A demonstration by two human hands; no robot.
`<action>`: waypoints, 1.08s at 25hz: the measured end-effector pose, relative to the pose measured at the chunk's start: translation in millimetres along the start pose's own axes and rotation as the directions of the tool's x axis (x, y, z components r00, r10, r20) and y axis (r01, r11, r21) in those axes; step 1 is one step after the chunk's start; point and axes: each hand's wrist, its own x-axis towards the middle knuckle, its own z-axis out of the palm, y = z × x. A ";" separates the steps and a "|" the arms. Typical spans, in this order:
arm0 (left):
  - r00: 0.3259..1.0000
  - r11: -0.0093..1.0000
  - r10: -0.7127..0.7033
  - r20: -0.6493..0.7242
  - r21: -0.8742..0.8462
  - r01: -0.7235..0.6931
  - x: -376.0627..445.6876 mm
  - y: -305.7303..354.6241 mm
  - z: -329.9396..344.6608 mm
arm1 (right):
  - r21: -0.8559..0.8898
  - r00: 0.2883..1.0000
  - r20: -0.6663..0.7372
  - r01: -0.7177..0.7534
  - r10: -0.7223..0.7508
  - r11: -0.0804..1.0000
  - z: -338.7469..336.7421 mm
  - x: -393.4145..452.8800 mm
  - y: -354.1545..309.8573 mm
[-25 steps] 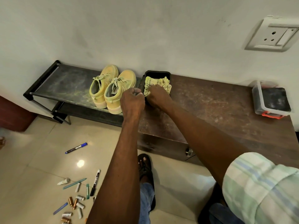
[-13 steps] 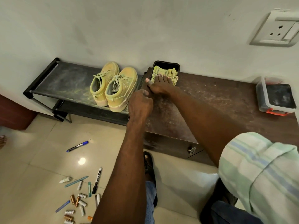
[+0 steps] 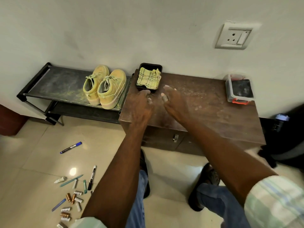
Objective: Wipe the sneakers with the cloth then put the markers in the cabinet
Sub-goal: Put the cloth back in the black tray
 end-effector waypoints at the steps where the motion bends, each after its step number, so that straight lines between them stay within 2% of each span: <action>1: 0.999 0.999 0.034 0.001 -0.020 -0.034 -18.6 10.9 3.0 | 0.009 0.998 -0.050 -0.047 0.048 0.999 -15.3 -29.9 2.3; 3: 0.996 0.994 0.092 0.023 -0.060 -0.090 -61.2 28.7 8.8 | 0.042 0.985 -0.101 -0.135 0.139 0.990 -39.4 -86.0 7.4; 6: 0.978 0.989 0.151 0.141 -0.014 -0.151 -130.1 36.1 20.3 | 0.003 0.954 -0.058 -0.294 0.293 0.956 -57.6 -157.7 15.0; 11: 0.949 0.994 0.098 0.300 0.011 -0.107 -227.6 19.3 21.5 | -0.101 0.912 0.056 -0.401 0.407 0.911 -82.8 -247.1 15.7; 16: 0.942 0.998 -0.060 0.329 0.024 0.055 -235.7 24.5 14.7 | -0.191 0.895 0.145 -0.393 0.422 0.899 -105.6 -251.2 17.2; 21: 0.886 0.976 -0.213 0.413 0.059 0.208 -203.9 18.2 35.5 | -0.256 0.886 0.187 -0.373 0.424 0.892 -92.8 -229.8 45.1; 25: 0.847 0.968 -0.249 0.470 0.135 0.209 -173.9 9.3 62.5 | -0.300 0.878 0.253 -0.328 0.406 0.896 -72.1 -211.3 69.2; 27: 0.831 0.954 -0.295 0.471 0.097 0.283 -152.8 6.0 79.0 | -0.327 0.894 0.239 -0.293 0.379 0.898 -62.8 -194.4 80.6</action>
